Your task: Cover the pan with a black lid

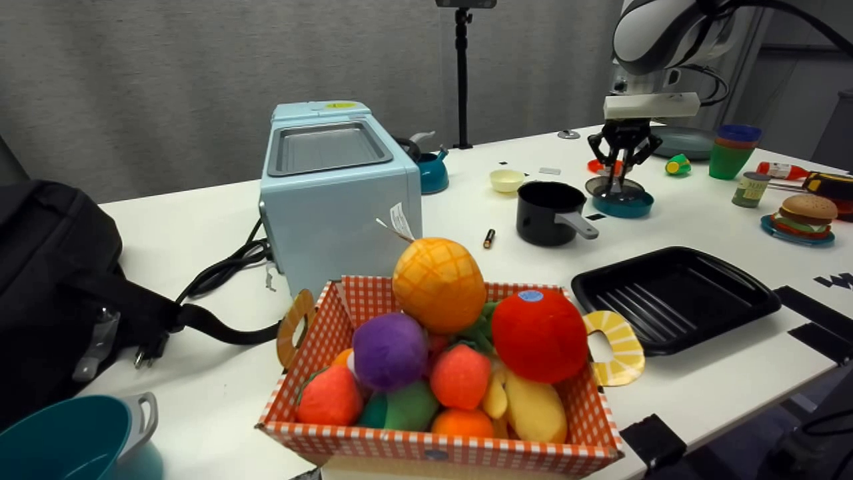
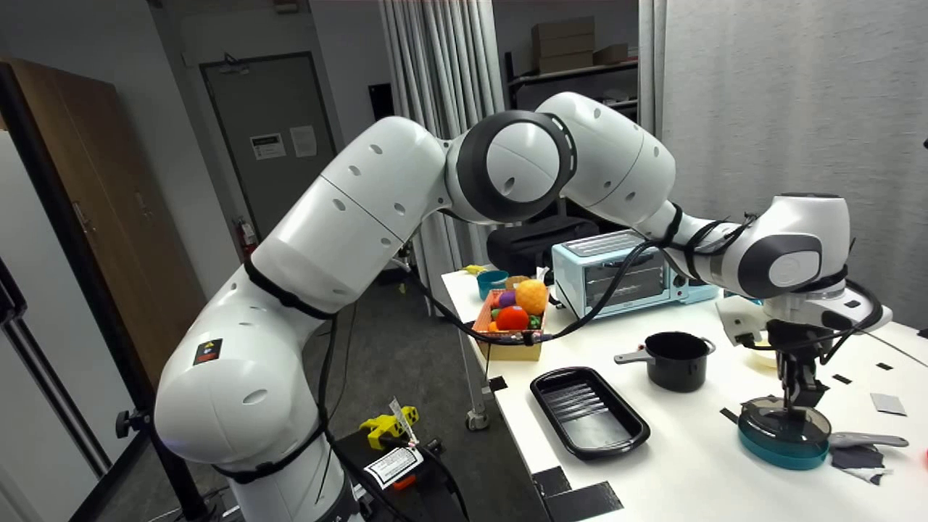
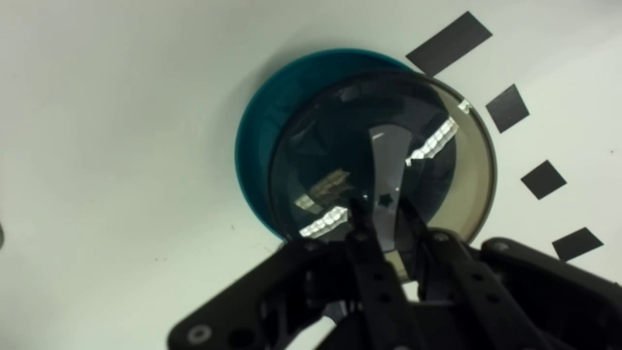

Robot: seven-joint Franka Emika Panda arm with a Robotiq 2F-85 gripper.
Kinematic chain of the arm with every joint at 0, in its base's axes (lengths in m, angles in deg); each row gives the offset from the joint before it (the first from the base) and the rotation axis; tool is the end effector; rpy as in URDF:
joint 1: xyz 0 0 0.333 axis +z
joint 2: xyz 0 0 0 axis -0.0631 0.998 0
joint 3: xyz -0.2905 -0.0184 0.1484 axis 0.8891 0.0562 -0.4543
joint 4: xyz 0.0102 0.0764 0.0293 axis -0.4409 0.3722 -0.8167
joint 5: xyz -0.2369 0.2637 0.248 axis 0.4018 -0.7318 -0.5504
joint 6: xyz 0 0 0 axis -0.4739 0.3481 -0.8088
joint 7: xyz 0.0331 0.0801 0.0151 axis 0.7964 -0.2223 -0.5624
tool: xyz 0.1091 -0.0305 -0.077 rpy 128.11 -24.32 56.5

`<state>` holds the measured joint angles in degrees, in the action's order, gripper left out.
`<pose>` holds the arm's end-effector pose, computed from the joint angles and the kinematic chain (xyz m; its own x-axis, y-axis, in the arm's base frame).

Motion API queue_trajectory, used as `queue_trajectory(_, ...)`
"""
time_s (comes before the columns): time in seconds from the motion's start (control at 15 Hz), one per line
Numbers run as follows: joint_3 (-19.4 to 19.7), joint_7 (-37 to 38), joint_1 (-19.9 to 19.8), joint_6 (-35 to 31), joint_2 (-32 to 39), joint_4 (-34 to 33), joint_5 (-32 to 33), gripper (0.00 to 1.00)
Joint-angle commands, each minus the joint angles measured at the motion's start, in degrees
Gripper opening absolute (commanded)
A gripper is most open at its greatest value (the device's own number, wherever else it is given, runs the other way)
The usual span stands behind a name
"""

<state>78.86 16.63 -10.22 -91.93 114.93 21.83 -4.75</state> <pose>0.7491 -0.2191 0.1387 0.5986 -0.7987 0.0613 -0.8010 -0.5969 0.0452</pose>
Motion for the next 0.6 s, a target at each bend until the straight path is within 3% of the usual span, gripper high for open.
queue_trajectory(0.0,-0.1,-1.0,-0.6,-1.0,-1.9,3.0,-0.2,0.04)
queue_trajectory(0.27,0.1,-0.8,-0.5,0.0,-0.7,3.5,0.3,0.04)
queue_trajectory(0.4,0.2,-0.7,-0.4,0.5,-0.6,3.4,0.4,0.44)
queue_trajectory(0.53,0.2,-0.8,-0.3,0.6,-0.7,3.4,0.5,0.48)
